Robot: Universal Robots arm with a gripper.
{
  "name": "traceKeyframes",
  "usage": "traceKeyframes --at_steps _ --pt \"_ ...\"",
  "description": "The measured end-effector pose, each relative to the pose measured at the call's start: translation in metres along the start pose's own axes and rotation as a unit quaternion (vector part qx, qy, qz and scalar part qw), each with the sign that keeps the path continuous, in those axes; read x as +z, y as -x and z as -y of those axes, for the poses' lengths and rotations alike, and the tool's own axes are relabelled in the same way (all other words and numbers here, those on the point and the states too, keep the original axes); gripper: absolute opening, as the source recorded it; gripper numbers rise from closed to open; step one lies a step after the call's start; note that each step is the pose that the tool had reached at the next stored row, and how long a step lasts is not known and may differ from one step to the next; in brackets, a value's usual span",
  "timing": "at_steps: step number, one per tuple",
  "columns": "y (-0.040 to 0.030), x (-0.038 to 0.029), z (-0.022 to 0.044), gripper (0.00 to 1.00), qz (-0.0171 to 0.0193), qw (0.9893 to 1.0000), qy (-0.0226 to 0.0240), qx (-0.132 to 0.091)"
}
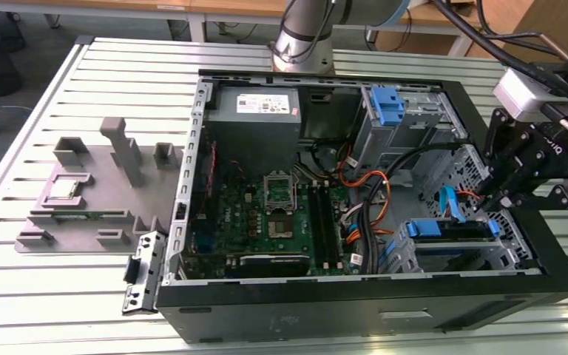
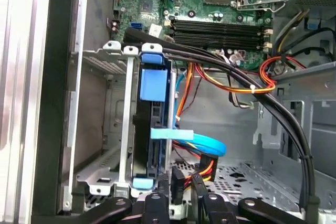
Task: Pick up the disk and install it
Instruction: 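Insert the second disk wire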
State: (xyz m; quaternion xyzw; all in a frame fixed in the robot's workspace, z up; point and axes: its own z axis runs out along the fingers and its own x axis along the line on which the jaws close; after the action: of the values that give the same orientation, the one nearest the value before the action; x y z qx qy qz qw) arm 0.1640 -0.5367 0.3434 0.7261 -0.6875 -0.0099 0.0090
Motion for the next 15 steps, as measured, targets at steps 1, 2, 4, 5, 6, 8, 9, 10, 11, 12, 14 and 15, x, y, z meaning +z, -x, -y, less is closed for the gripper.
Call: traceKeyframes --at_steps 1,2,4,5,6,8,9,10,11,12,14,15 --pt "0.0 0.0006 -0.001 0.31 -0.0021 1.0 0.0001 0.0" --pt "0.0 0.001 -0.0015 0.31 -0.0042 1.0 0.0002 0.0" --pt "0.0 0.0012 -0.0015 0.31 -0.0058 1.0 0.0003 0.0" --pt "0.0 0.0011 -0.0016 0.31 -0.0059 1.0 0.0003 0.0" --pt "0.0 0.001 -0.0016 0.31 -0.0061 1.0 0.0003 0.0" --pt "-0.0005 0.001 -0.0023 0.31 -0.0061 1.0 0.0003 0.0" --pt "-0.0008 0.0011 -0.0032 0.31 -0.0061 1.0 0.0003 0.0" --pt "-0.0012 0.0012 -0.0044 0.31 -0.006 1.0 0.0003 0.0" --pt "-0.0016 0.0013 -0.0061 0.31 -0.0061 1.0 0.0002 0.0" --pt "-0.0019 0.0013 -0.0084 0.31 -0.0063 1.0 0.0001 0.0" --pt "-0.0019 0.0014 -0.0102 0.31 -0.0068 1.0 -0.0003 0.0" --pt "-0.002 0.0014 -0.0102 0.31 -0.0068 1.0 -0.0003 0.0"
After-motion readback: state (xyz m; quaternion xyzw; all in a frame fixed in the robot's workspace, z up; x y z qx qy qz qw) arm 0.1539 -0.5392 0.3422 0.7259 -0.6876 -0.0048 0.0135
